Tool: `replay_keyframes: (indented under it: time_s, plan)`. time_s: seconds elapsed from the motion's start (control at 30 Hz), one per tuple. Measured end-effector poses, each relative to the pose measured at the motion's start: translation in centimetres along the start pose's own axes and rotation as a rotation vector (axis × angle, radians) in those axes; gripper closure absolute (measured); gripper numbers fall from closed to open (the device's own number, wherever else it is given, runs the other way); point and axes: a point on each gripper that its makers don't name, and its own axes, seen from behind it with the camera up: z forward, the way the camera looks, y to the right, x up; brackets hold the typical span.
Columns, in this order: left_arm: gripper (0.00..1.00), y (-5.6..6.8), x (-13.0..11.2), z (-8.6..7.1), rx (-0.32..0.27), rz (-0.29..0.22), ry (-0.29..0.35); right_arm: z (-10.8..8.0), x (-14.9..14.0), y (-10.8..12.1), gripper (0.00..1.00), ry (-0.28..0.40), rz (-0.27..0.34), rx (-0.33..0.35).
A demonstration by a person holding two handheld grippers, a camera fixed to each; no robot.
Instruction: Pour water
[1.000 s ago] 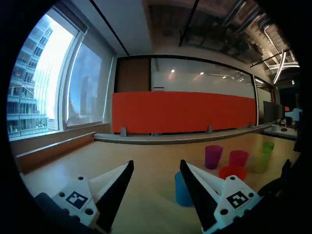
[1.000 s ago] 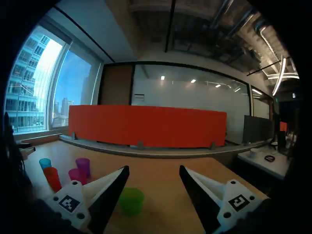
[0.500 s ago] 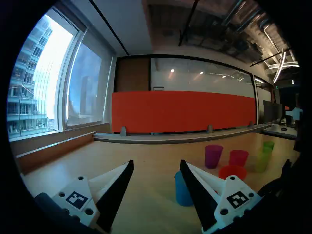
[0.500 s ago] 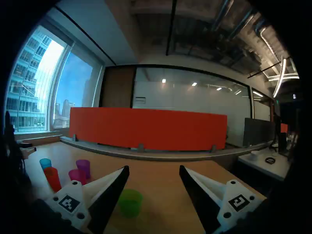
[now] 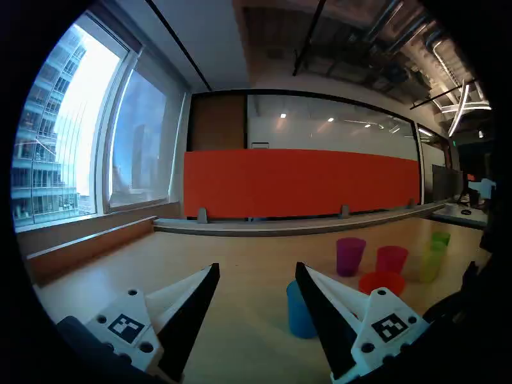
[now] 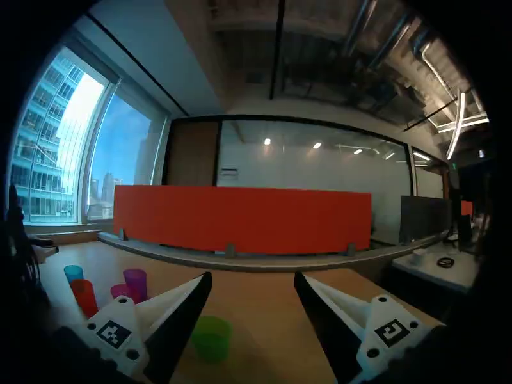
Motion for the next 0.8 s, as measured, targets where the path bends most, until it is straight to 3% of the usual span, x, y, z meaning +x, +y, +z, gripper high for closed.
replay_keyframes:
  time_s: [0.3, 0.8]
  plan:
    - [0.13, 0.0, 0.0, 0.0, 0.000, 0.000, 0.000, 0.8, -2.0, 0.3, 0.01, 0.001, 0.028, -0.028]
    - [0.13, 0.1, 0.0, 0.1, 0.000, 0.000, 0.000, 1.4, -4.6, -1.9, 0.01, -0.016, 0.046, -0.024]
